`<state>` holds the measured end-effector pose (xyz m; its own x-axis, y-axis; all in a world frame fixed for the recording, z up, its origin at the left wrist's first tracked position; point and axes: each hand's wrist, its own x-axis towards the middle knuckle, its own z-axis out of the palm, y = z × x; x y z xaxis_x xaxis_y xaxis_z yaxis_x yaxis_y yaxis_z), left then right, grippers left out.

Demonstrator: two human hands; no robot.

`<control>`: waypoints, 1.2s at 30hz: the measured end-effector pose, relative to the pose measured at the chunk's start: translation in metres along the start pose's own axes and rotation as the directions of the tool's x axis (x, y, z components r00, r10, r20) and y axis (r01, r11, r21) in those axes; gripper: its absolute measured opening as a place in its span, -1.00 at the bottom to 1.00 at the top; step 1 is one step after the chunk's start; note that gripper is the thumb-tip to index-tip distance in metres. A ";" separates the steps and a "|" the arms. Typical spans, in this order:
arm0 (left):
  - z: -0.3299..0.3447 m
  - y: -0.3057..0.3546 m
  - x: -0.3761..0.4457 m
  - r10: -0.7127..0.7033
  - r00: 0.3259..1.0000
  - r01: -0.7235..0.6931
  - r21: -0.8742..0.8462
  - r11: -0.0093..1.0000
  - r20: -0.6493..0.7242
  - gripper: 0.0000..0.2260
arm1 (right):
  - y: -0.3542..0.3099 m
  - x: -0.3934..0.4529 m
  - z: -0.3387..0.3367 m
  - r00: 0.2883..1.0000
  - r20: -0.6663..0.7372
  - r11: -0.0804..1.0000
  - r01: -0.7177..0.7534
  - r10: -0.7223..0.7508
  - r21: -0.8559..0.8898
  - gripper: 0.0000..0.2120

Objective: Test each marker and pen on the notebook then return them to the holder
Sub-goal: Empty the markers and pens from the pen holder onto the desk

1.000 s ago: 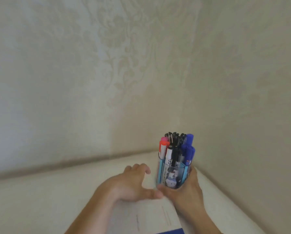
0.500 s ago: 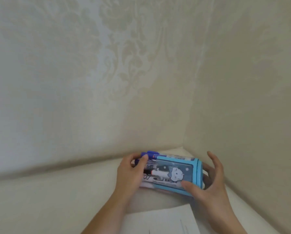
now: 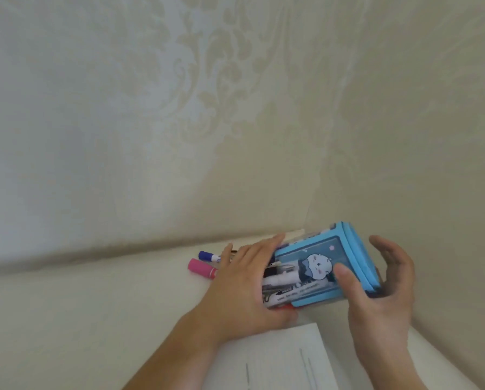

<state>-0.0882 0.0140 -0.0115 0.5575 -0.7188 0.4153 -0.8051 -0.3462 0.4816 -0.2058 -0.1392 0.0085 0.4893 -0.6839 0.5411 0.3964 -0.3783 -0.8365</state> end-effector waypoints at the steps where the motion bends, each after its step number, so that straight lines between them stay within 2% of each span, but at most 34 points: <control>1: 0.001 -0.002 0.000 -0.035 0.999 0.035 0.038 0.999 0.000 -0.05 | -0.002 0.000 0.000 0.999 -0.023 1.000 0.024 -0.024 -0.009 -0.43; 3: 0.003 -0.006 0.002 -0.062 0.998 0.062 0.072 0.995 -0.008 -0.09 | 0.002 0.003 -0.002 0.992 -0.103 0.997 0.076 -0.076 -0.007 -0.41; 6: 0.007 -0.016 0.003 -0.061 0.993 0.077 0.158 0.984 -0.105 -0.35 | -0.003 0.007 -0.004 0.963 -0.242 0.992 0.123 -0.115 0.017 -0.50; 7: 0.008 -0.018 0.003 -0.094 0.988 0.115 0.176 0.978 -0.122 -0.43 | -0.004 0.009 -0.006 0.948 -0.296 0.991 0.133 -0.120 0.024 -0.55; 9: 0.005 -0.018 0.004 -0.161 0.980 0.181 0.179 0.967 -0.119 -0.46 | -0.007 0.013 -0.009 0.926 -0.359 0.991 0.133 -0.115 0.025 -0.68; 12: 0.002 -0.015 0.003 -0.155 0.986 0.166 0.221 0.961 -0.066 -0.37 | -0.006 0.014 -0.008 0.940 -0.322 0.994 0.108 -0.110 -0.023 -0.71; 15: -0.004 -0.003 0.002 -0.120 0.993 0.120 0.010 0.993 -0.019 -0.18 | -0.004 0.012 -0.006 0.925 -0.368 0.995 0.101 -0.094 0.001 -0.71; 17: -0.002 0.001 0.002 -0.127 0.991 0.123 -0.081 0.989 -0.049 -0.16 | -0.002 0.012 -0.004 0.936 -0.340 0.996 0.094 -0.089 0.000 -0.73; 19: 0.002 0.001 0.003 -0.126 0.985 0.122 -0.038 0.992 -0.122 -0.22 | 0.000 0.009 -0.002 0.957 -0.275 0.996 0.080 -0.089 -0.042 -0.71; 22: 0.009 -0.006 0.006 -0.058 0.981 0.072 0.069 0.995 -0.185 -0.34 | -0.003 0.004 0.003 0.963 -0.199 0.983 0.177 -0.181 -0.042 -0.66; 25: 0.012 -0.009 0.007 -0.043 0.986 0.047 0.023 0.999 -0.162 -0.47 | -0.006 0.002 0.006 0.932 -0.055 0.926 0.347 -0.358 -0.146 -0.63; 29: 0.011 -0.010 0.006 -0.108 0.984 0.091 -0.126 0.988 -0.139 -0.62 | -0.008 -0.002 0.013 0.903 0.053 0.897 0.431 -0.427 -0.103 -0.60; 32: 0.011 -0.016 0.006 -0.151 0.969 0.131 -0.109 0.985 -0.197 -0.70 | -0.008 0.004 0.005 0.901 -0.063 0.902 0.423 -0.428 -0.085 -0.64; 34: 0.009 -0.019 0.007 -0.188 0.954 0.177 -0.068 0.982 -0.234 -0.69 | -0.009 0.010 -0.002 0.930 -0.200 0.948 0.317 -0.307 0.021 -0.68; 36: 0.006 -0.015 0.007 -0.210 0.948 0.210 -0.023 0.977 -0.241 -0.57 | -0.009 0.012 -0.004 0.947 -0.268 0.973 0.208 -0.175 0.098 -0.69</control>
<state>-0.0733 0.0100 -0.0206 0.7458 -0.4637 0.4783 -0.6650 -0.4756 0.5759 -0.2072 -0.1462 0.0223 0.1861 -0.7486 0.6364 0.5634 -0.4494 -0.6933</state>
